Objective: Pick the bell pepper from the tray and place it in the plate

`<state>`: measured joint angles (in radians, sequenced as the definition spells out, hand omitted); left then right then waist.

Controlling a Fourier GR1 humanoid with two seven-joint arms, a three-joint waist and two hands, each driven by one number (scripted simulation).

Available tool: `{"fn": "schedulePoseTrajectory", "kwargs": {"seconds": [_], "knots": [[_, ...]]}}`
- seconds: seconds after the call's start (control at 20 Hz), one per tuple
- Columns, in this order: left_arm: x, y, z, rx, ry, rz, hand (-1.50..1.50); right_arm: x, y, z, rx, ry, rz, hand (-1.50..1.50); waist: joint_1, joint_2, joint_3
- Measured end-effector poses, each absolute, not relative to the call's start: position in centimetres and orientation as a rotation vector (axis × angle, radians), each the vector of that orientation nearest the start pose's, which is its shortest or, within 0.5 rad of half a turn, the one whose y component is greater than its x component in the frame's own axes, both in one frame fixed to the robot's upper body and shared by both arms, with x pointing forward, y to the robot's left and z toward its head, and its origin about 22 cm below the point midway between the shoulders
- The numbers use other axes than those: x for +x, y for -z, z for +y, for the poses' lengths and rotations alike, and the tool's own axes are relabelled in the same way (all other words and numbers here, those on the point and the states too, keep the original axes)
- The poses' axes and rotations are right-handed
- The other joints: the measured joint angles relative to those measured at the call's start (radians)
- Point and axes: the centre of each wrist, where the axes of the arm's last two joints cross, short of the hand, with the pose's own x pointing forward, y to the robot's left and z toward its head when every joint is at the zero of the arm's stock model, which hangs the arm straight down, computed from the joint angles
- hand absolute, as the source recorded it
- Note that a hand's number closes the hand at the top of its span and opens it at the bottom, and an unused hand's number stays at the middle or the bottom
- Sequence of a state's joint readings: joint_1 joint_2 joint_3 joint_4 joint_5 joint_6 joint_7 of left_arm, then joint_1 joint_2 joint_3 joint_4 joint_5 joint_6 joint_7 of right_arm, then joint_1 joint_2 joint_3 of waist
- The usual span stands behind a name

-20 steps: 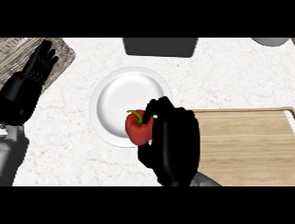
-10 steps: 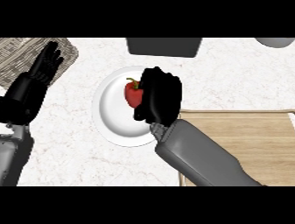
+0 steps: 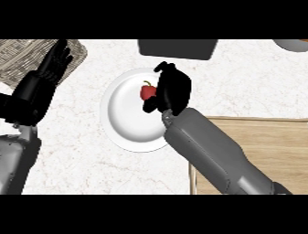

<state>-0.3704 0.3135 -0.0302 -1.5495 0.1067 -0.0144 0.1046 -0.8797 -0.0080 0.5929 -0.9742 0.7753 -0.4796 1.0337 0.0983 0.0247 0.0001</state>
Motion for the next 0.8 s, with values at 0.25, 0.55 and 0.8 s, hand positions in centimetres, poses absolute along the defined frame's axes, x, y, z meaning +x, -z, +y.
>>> {"fn": "schedulePoseTrajectory", "kwargs": {"seconds": [0.25,0.55,0.8], "knots": [[31.9,-11.1,24.9,0.049,0.309,-1.787,0.0,36.0,-8.1,-1.5,-0.896,-0.444,-1.339,-1.5,0.014,0.004,0.001],[32.1,-11.3,24.9,0.059,0.308,-1.784,0.0,36.9,-8.7,-1.4,-0.852,-0.249,-1.48,-1.5,0.006,0.0,0.001],[31.8,-11.1,25.6,0.07,0.293,-1.77,0.0,36.6,-9.3,-1.1,-0.772,-0.099,-1.555,-1.5,-0.016,-0.009,0.001]]}}
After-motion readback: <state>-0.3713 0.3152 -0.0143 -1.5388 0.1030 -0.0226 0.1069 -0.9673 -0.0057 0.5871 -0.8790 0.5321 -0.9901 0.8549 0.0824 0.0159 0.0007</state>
